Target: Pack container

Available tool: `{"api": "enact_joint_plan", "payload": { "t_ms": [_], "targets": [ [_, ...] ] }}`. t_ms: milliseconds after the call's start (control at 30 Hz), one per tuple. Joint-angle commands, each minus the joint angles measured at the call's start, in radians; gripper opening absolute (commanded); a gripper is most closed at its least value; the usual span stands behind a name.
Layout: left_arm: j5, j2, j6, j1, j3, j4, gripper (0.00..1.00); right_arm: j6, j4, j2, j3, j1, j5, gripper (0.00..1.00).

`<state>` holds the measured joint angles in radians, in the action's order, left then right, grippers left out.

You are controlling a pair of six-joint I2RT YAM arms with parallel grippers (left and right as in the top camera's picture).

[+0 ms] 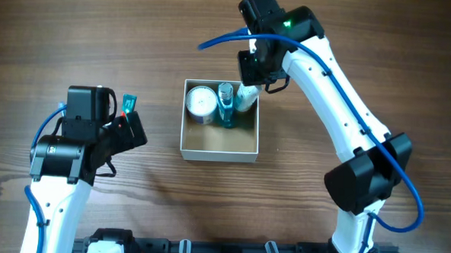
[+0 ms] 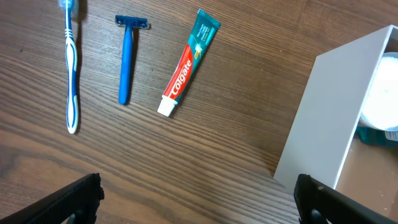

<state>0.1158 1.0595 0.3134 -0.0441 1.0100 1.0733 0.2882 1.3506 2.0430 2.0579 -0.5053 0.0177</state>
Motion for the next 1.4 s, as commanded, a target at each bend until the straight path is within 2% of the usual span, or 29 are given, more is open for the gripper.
{"api": "enact_joint_plan", "payload": {
  "t_ms": [0,67,100,300,433,500,533,567,600,767,967,1133,1200,1367],
  "targets": [
    [0.013,0.0,0.009,-0.004,0.019,-0.003,1.0,0.009,-0.008,0.009,0.015,-0.003,-0.01,0.19],
    [0.013,0.0,0.009,-0.004,0.019,-0.003,1.0,0.0,-0.008,0.009,0.015,-0.003,0.003,0.51],
    [0.013,0.0,0.009,-0.004,0.019,-0.003,1.0,0.0,-0.008,0.009,0.015,-0.003,0.006,0.58],
    [0.013,0.0,0.009,-0.004,0.019,-0.002,1.0,0.0,-0.008,0.006,0.015,-0.002,0.004,0.52],
    [0.013,0.0,0.009,-0.004,0.019,-0.002,1.0,-0.023,-0.024,-0.103,0.018,-0.002,-0.08,0.54],
    [0.013,0.0,0.009,-0.004,0.019,-0.002,1.0,-0.061,-0.055,-0.193,0.018,0.003,-0.098,0.61],
    [0.013,0.0,0.009,-0.004,0.019,-0.003,1.0,-0.06,-0.069,-0.25,0.018,0.016,-0.127,0.88],
    [0.013,0.0,0.009,-0.004,0.019,-0.003,1.0,-0.06,-0.082,-0.288,0.018,0.036,-0.135,0.97],
    [0.013,0.0,0.009,-0.004,0.019,-0.003,1.0,-0.059,-0.095,-0.33,0.018,0.092,-0.134,1.0],
    [0.013,0.0,0.009,-0.004,0.019,-0.003,1.0,-0.042,-0.066,-0.341,-0.014,0.373,-0.054,1.0],
    [0.013,0.0,0.009,-0.004,0.019,-0.003,1.0,-0.109,-0.049,-0.359,-0.158,0.542,0.063,0.96],
    [0.013,0.0,0.009,-0.004,0.019,-0.006,1.0,-0.118,-0.195,-0.588,-0.536,0.572,0.073,0.93],
    [0.013,0.0,0.009,-0.004,0.019,-0.008,1.0,-0.074,-0.286,-0.768,-0.754,0.572,0.072,0.94],
    [0.013,0.0,0.009,-0.004,0.019,-0.052,1.0,-0.028,-0.42,-1.057,-1.103,0.572,-0.008,1.0]
  ]
}}
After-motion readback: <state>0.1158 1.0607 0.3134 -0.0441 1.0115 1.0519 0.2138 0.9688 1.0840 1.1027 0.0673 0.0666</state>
